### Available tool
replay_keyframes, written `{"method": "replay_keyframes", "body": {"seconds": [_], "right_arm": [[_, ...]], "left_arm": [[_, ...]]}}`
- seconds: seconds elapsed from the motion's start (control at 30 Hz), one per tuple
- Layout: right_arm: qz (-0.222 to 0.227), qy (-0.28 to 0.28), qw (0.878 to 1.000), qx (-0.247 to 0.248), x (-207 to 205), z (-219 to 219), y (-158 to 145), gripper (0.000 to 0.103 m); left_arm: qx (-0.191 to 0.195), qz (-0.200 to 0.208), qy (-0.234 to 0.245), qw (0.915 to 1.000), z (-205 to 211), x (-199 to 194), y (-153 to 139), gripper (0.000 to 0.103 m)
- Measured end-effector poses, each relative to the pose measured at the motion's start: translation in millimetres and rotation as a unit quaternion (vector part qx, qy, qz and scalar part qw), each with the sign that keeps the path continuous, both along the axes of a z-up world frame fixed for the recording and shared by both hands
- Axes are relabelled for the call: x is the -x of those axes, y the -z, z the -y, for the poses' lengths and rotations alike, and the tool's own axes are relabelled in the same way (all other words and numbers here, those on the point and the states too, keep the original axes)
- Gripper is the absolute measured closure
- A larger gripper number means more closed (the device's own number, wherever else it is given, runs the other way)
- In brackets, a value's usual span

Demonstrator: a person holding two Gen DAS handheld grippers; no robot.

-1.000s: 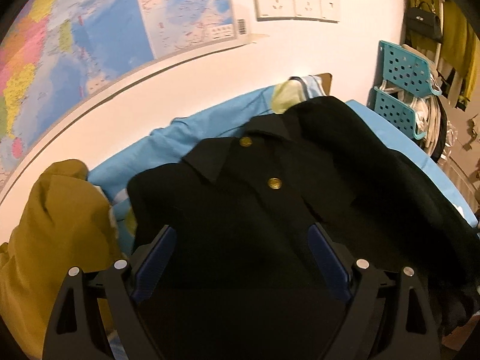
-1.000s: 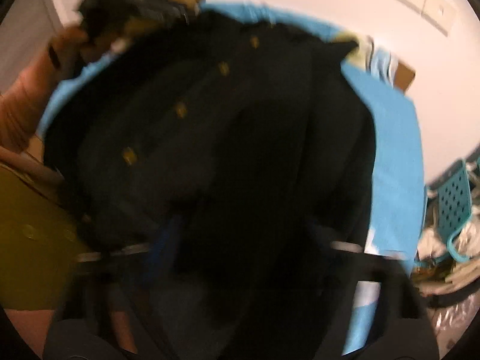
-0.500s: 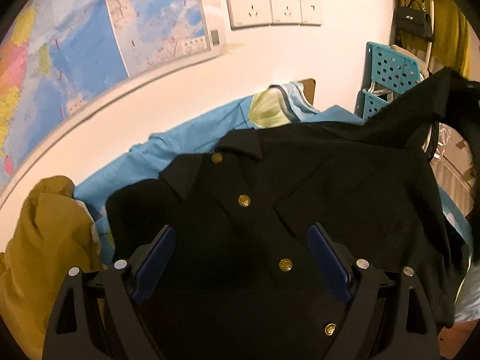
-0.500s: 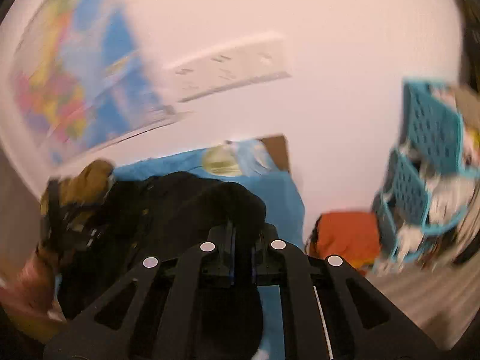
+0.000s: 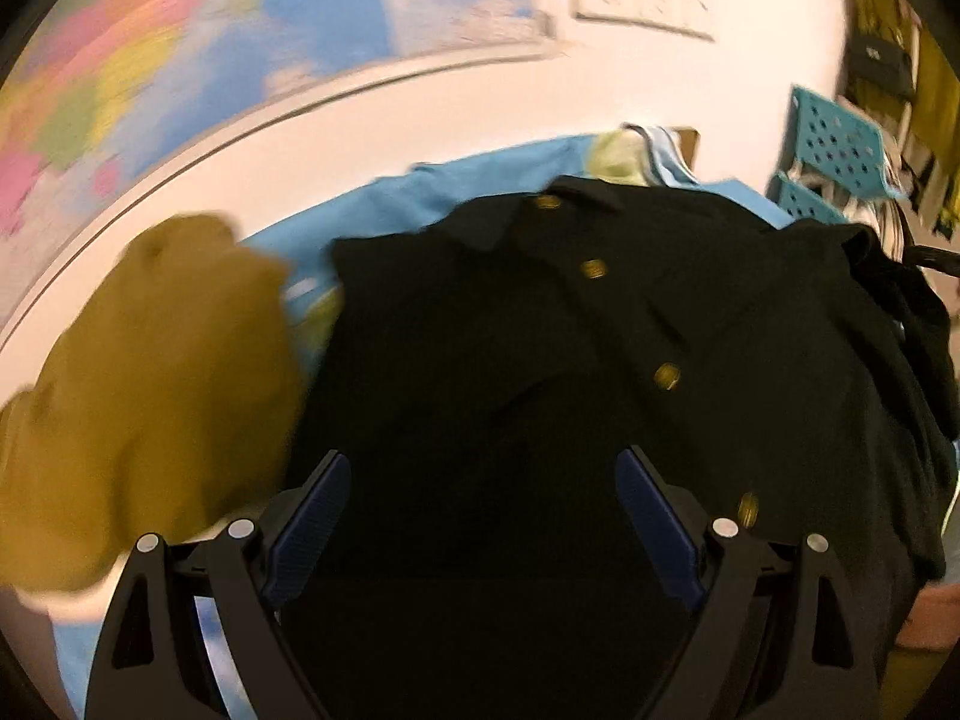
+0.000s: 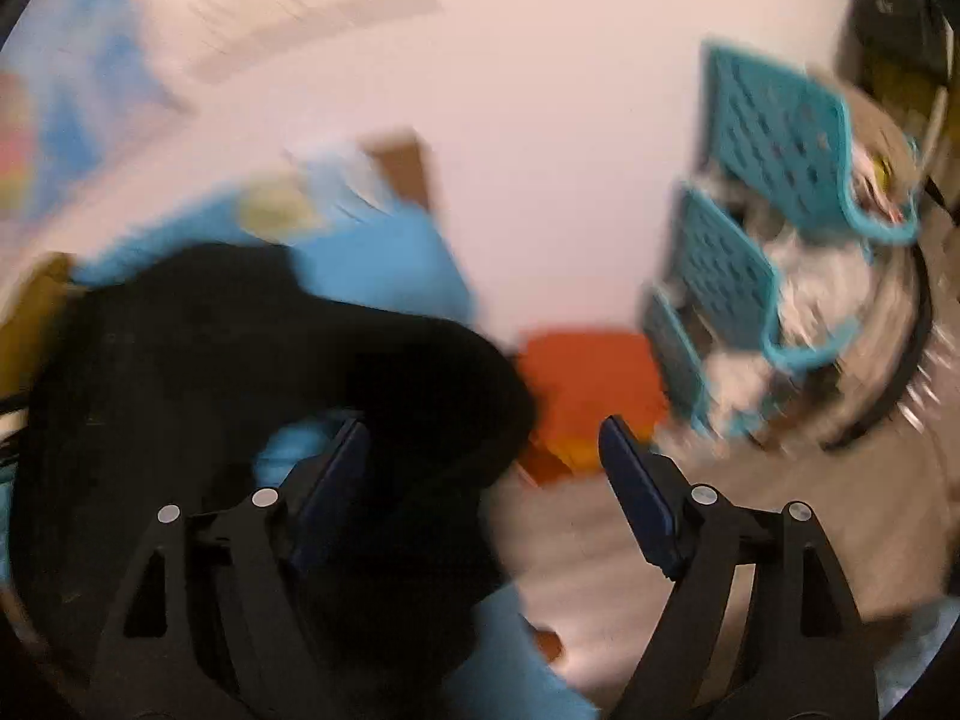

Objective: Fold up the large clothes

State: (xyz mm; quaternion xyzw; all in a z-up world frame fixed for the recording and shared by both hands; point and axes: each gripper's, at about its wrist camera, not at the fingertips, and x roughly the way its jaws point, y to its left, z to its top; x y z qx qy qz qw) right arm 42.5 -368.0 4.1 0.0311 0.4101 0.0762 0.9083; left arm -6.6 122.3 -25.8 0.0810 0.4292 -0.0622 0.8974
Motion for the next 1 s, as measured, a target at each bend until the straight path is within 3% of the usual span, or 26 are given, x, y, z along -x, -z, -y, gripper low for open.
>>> {"method": "replay_keyframes", "body": {"seconds": [0.1,0.2,0.27,0.33,0.43,0.5,0.57,0.67,0.73,0.77,0.8,0.87,0.93,1.0], "right_arm": [[0.028,-0.106,0.993,-0.034,45,-36,-18,0.023],[0.001,-0.201,0.979,-0.038,73,-82,1,0.024],[-0.020,-0.223,0.974,-0.031,78,-100,17,0.025],[-0.044,-0.219,0.975,-0.016,77,-109,38,0.026],[-0.043,-0.172,0.984,0.019,72,-103,54,0.027],[-0.036,-0.145,0.988,0.044,73,-98,56,0.019],[-0.047,-0.141,0.988,0.033,73,-90,61,0.020],[-0.054,-0.140,0.988,0.035,75,-92,67,0.031],[-0.047,-0.149,0.987,0.037,81,-96,65,0.051],[-0.044,-0.161,0.986,0.029,83,-98,62,0.076],[-0.047,-0.166,0.985,0.021,84,-100,60,0.084],[-0.041,-0.171,0.984,0.007,89,-99,51,0.092],[-0.030,-0.168,0.985,-0.040,95,-86,37,0.093],[-0.014,-0.165,0.981,-0.104,106,-69,21,0.093]], "left_arm": [[0.016,0.005,-0.002,0.9999,-24,36,-4,0.016],[0.042,0.000,0.009,0.9991,-34,62,-3,0.016],[0.061,-0.010,0.022,0.9978,-36,80,3,0.016],[0.072,-0.015,0.035,0.9967,-34,94,8,0.016],[0.072,-0.029,0.028,0.9966,-37,107,18,0.016],[0.077,-0.039,0.014,0.9962,-44,112,25,0.016],[0.106,-0.053,0.022,0.9927,-47,119,31,0.016],[0.103,-0.061,0.052,0.9915,-30,129,42,0.015],[0.081,-0.072,0.064,0.9920,-17,130,51,0.015],[0.065,-0.075,0.060,0.9932,-12,130,55,0.019],[0.049,-0.073,0.057,0.9945,-9,129,57,0.026],[0.039,-0.069,0.055,0.9953,-7,131,54,0.060],[0.053,-0.057,0.056,0.9954,-10,139,41,0.075],[0.088,-0.052,0.052,0.9934,-23,147,28,0.080]]}}
